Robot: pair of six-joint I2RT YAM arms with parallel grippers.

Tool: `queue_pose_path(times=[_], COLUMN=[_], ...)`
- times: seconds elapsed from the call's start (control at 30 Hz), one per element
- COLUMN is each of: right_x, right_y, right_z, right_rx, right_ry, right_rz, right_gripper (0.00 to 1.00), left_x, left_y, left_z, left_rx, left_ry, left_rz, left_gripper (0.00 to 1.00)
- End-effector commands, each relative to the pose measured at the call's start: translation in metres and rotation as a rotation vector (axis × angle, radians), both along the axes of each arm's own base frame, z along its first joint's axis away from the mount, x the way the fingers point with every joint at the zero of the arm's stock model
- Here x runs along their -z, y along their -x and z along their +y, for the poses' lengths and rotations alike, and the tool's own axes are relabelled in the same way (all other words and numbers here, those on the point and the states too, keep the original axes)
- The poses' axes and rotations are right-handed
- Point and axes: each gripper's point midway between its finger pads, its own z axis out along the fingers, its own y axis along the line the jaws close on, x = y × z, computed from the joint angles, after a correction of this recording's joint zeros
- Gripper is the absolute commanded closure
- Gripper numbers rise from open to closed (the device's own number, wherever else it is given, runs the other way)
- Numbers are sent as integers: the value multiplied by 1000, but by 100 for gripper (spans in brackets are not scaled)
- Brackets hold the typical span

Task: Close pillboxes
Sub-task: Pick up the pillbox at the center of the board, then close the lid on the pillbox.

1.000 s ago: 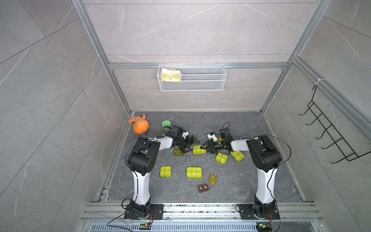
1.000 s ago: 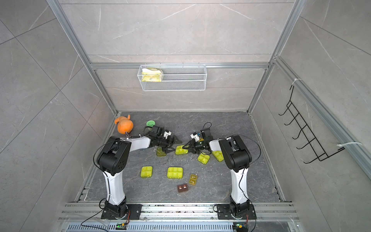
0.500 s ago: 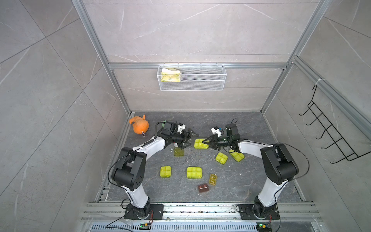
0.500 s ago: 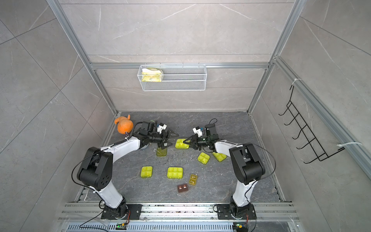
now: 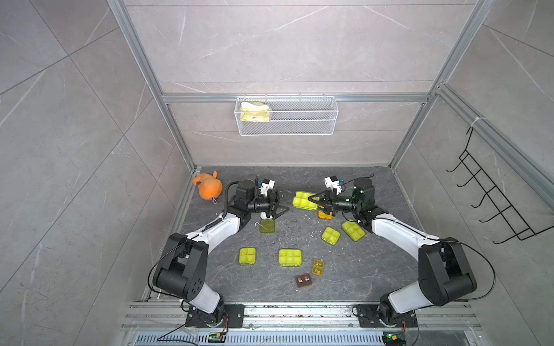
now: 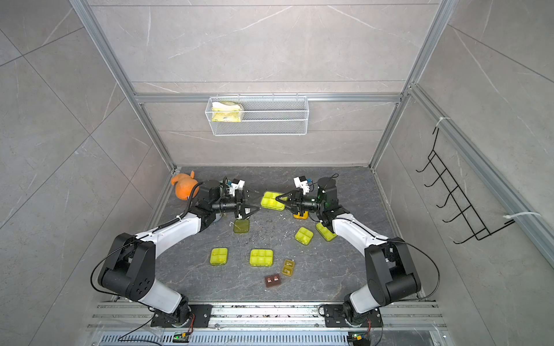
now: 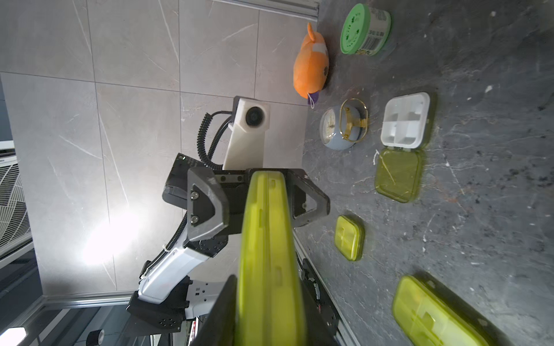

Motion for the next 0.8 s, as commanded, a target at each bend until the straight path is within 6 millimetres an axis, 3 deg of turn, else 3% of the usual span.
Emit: queue_pose_path(times=[0.0,0.37,0.43,0.57,0.77], right_x=[-19,-14,-15,-15,-13], right_y=[12,26,26,26,25], right_z=[1,1,1,1,2], right_rx=[-16,-17,-16,-19,-22], right_ry=[-45,-51,-53,-54,-57], right_rz=[-18,-11,-14,-16,-11], right_gripper=[70,70,70,70,69], left_x=[-48,-67,-67,-65,-65], left_y=[15,30,34,34,34], left_z=[-10,-35,-40,-41,-41], left_rx=[55,106,119,116,113], left_ry=[103,193,195,199,200], left_rz=[-117,-141,-139,-131,-127], left_gripper=[10,31,41,57,67])
